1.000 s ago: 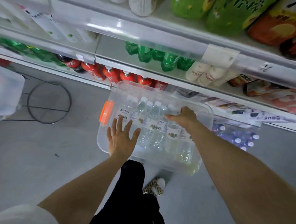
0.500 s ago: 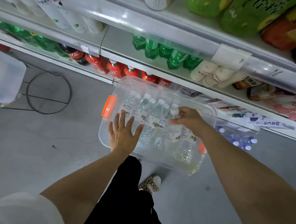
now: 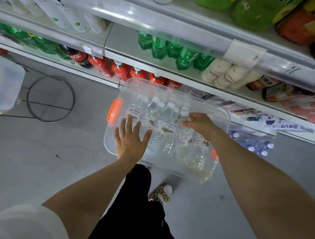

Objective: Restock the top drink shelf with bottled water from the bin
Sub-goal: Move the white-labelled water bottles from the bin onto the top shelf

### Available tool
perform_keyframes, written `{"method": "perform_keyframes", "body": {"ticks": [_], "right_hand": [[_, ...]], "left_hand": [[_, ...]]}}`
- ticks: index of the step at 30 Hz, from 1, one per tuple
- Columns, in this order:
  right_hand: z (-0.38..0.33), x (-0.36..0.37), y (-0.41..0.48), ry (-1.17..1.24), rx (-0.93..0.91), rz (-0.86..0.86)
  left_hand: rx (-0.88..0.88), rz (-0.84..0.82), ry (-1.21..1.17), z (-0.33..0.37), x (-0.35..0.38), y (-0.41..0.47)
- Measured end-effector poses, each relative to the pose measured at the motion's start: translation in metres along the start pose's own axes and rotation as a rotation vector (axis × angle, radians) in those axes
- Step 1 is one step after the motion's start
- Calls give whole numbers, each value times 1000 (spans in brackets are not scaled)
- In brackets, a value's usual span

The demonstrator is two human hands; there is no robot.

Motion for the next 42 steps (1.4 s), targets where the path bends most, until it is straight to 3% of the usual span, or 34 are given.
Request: {"method": "perform_keyframes", "body": {"ticks": [9, 20, 28, 33, 36, 42], "right_hand": [[-20, 11, -7, -299, -99, 129], [-12, 24, -13, 16, 73, -287], [-16, 25, -10, -158, -63, -62], [-6, 26, -16, -141, -26, -231], [-5, 24, -16, -124, -25, -250], [-8, 7, -10, -140, -63, 85]], "left_hand": [[0, -4, -13, 0, -2, -1], [5, 0, -17, 0, 0, -1], [10, -6, -36, 0, -1, -1], [13, -6, -29, 1, -2, -1], [11, -3, -30, 1, -1, -1], [8, -4, -27, 0, 0, -1]]}}
Point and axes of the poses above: each hand's wrist, its own y-axis towards the middle knuckle, its own x-axis out of the palm, z = x × y, the point moved 9 cm from there along y, towards the middle knuckle, and after that the axes turned 4 degrees about y, right-handed, at the moved point
